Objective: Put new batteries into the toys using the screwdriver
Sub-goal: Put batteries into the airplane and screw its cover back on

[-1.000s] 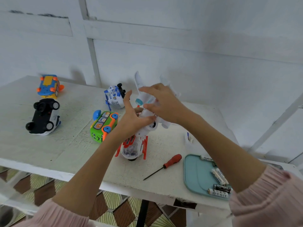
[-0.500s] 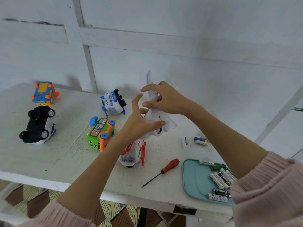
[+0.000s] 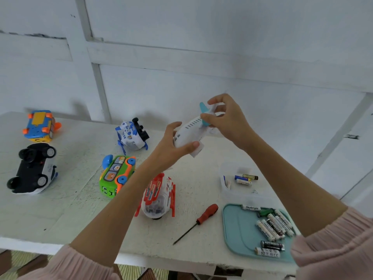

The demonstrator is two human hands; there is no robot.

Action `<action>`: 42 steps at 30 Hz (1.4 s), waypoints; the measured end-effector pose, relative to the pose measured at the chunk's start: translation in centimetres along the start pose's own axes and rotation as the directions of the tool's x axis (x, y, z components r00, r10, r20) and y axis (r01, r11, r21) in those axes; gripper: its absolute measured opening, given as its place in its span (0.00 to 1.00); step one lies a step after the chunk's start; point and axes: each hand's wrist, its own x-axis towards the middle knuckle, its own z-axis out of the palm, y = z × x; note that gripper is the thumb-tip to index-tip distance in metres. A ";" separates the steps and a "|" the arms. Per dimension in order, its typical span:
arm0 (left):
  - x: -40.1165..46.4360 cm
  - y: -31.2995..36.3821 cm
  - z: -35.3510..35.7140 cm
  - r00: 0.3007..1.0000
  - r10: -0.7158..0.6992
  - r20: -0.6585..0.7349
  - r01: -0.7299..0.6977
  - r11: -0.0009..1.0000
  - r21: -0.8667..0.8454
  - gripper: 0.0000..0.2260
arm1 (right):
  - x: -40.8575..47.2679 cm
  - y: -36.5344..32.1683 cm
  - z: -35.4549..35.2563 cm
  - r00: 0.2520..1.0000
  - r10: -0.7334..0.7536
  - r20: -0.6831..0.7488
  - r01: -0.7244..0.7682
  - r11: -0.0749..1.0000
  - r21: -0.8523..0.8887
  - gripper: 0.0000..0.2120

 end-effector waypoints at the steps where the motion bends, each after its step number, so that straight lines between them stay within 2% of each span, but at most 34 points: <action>1: 0.1 0.1 -0.1 0.999 -0.005 0.037 0.005 1.000 -0.013 0.34 | 0.0 0.0 -0.1 1.000 0.024 0.005 -0.025 0.998 0.058 0.13; 4: 0.5 0.1 -0.5 0.996 0.005 0.088 0.004 0.996 -0.091 0.42 | -0.2 0.1 -0.7 0.998 0.068 0.002 -0.067 0.966 0.250 0.14; 10: 1.1 0.5 -2.3 0.998 0.042 0.046 -0.038 0.995 -0.089 0.56 | -1.1 1.2 -1.0 0.989 0.141 -0.043 -0.098 0.845 0.525 0.15; 13: 1.7 0.2 -3.0 0.999 0.019 0.044 -0.017 0.999 -0.040 0.51 | -1.6 1.7 -0.8 0.980 0.186 -0.074 -0.089 0.735 0.672 0.15; 18: 2.3 -0.1 -3.0 0.995 -0.068 0.067 0.067 0.997 0.026 0.49 | -2.2 2.6 -0.4 0.963 0.251 -0.103 -0.076 0.616 0.784 0.14; 24: 3.8 -1.1 -3.3 0.983 -0.154 0.102 0.159 0.986 -0.040 0.55 | -1.9 3.8 0.4 0.964 0.256 -0.077 -0.089 0.579 0.810 0.13; 27: 4.9 -1.4 -3.3 0.971 -0.143 0.194 0.159 0.985 -0.071 0.51 | -1.1 4.8 0.8 0.967 0.255 -0.025 -0.119 0.533 0.838 0.12; 29: 5.9 -1.6 -3.4 0.966 -0.119 0.231 0.134 0.990 -0.052 0.48 | -0.3 5.8 1.0 0.965 0.261 0.016 -0.160 0.541 0.826 0.12; 31: 7.3 -2.1 -3.6 0.964 -0.126 0.234 0.128 0.992 0.006 0.48 | 0.8 7.1 1.1 0.965 0.255 0.063 -0.214 0.625 0.750 0.13; 33: 9.0 -3.0 -3.9 0.962 -0.149 0.231 0.131 0.987 0.096 0.48 | 2.2 8.4 1.2 0.957 0.271 0.101 -0.279 0.776 0.566 0.14; 35: 10.8 -4.2 -4.0 0.958 -0.174 0.226 0.133 0.973 0.188 0.45 | 3.5 9.8 1.7 0.948 0.292 0.128 -0.318 0.877 0.359 0.15; 37: 12.6 -5.4 -3.9 0.950 -0.198 0.239 0.133 0.955 0.264 0.44 | 4.9 11.3 2.2 0.937 0.318 0.145 -0.346 0.904 0.253 0.16; 42: 15.9 -8.6 -3.4 0.893 -0.316 0.321 0.140 0.872 0.469 0.47 | 7.2 14.8 3.9 0.894 0.435 0.107 -0.447 0.875 0.187 0.18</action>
